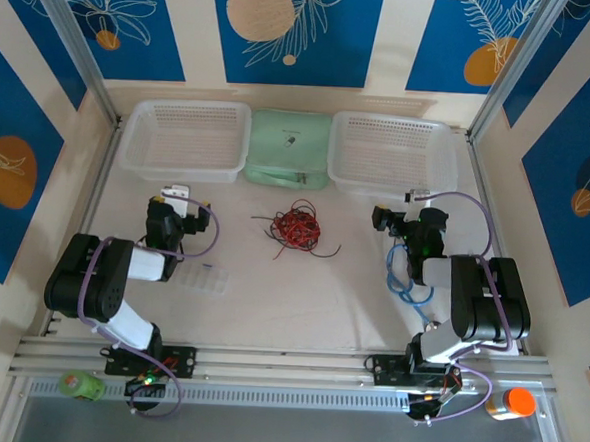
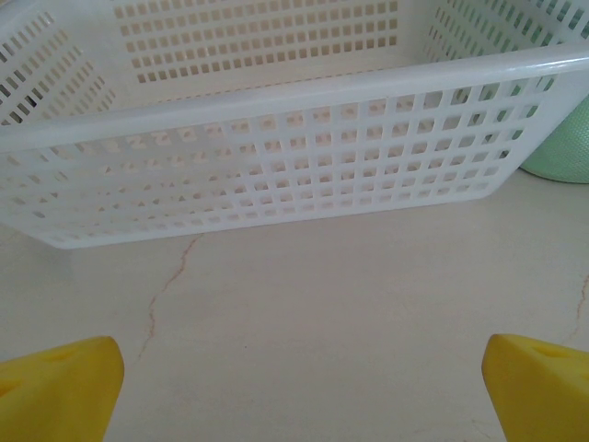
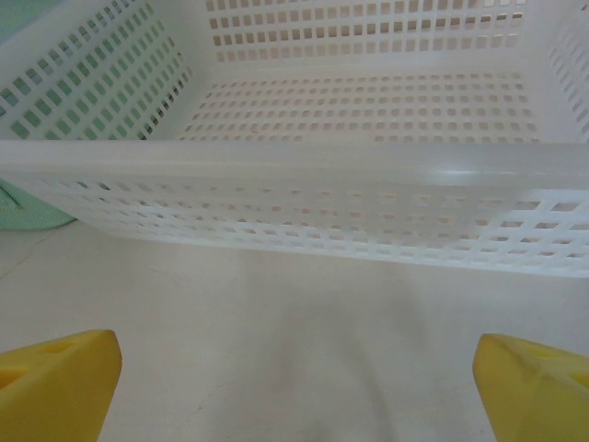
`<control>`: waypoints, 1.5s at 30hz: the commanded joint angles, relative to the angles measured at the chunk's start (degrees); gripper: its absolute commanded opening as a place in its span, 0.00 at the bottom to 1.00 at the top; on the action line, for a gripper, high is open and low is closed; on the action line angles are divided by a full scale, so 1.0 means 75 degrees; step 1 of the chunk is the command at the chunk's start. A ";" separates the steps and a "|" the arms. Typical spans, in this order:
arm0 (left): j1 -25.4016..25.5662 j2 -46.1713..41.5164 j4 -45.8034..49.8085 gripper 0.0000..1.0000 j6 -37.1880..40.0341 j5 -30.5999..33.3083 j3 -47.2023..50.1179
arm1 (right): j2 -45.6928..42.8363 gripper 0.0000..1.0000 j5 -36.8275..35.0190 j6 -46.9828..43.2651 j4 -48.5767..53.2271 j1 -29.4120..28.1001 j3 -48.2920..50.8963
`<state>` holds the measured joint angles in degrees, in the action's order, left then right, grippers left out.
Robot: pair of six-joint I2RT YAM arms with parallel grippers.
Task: Untangle the cables
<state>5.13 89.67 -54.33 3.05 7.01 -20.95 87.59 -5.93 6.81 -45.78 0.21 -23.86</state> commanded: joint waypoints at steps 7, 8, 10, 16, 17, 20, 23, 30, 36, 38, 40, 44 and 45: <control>-0.0074 0.0009 0.0013 1.00 -0.0055 -0.0172 -0.0054 | -0.0054 0.99 0.0083 -0.0097 -0.0037 -0.0028 -0.0016; -0.0080 0.0009 0.0024 1.00 -0.0063 -0.0175 -0.0064 | -0.0060 0.99 0.0088 -0.0099 -0.0038 -0.0028 -0.0018; -0.0074 0.0021 0.0048 1.00 -0.0067 -0.0184 -0.0078 | -0.0054 0.99 0.0085 -0.0098 -0.0026 -0.0032 -0.0013; -0.0030 -0.0355 0.0204 1.00 -0.0184 0.0422 -0.0037 | -0.0680 0.99 -0.0071 -0.0501 0.0909 -0.0355 -0.0318; 0.0018 -0.0686 0.0568 1.00 -0.0164 0.0554 -0.0076 | -0.0993 1.00 -0.0371 -0.0655 0.1481 -0.0573 -0.0512; 0.0386 -0.1993 0.2449 1.00 -0.0166 0.1418 -0.0588 | -0.1947 1.00 -0.1639 -0.1341 0.3039 -0.1578 -0.1148; 0.0619 -0.2931 0.4785 1.00 -0.1182 0.1543 -0.1505 | -0.2569 1.00 -0.2455 -0.0939 0.5167 -0.2434 -0.2142; 0.1851 -0.3271 0.7306 1.00 -0.2250 0.0025 -0.2683 | -0.2132 0.90 -0.2409 0.1737 0.9018 -0.4117 -0.3926; 0.3519 -0.2630 0.7574 1.00 -0.3088 -0.0213 -0.2942 | -0.0118 0.78 -0.1288 0.3455 0.9974 -0.4964 -0.5126; 0.3837 -0.2214 0.7574 1.00 -0.3309 -0.0260 -0.3086 | 0.0582 0.76 -0.1346 0.3680 1.0068 -0.5104 -0.5573; 0.4110 -0.1815 0.7578 1.00 -0.3456 -0.0137 -0.3264 | 0.1165 0.73 -0.1326 0.3870 1.0155 -0.5125 -0.5919; 0.4460 -0.1274 0.7574 1.00 -0.3677 0.0130 -0.3580 | 0.1708 0.65 -0.1140 0.4192 1.0020 -0.5137 -0.5939; 0.4477 -0.1186 0.7605 1.00 -0.3752 0.0164 -0.3652 | 0.1703 0.60 -0.1063 0.4266 0.9962 -0.5127 -0.5828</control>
<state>37.76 79.75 1.63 -22.09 6.66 -45.30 100.16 -16.16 34.52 27.03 -38.24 -67.57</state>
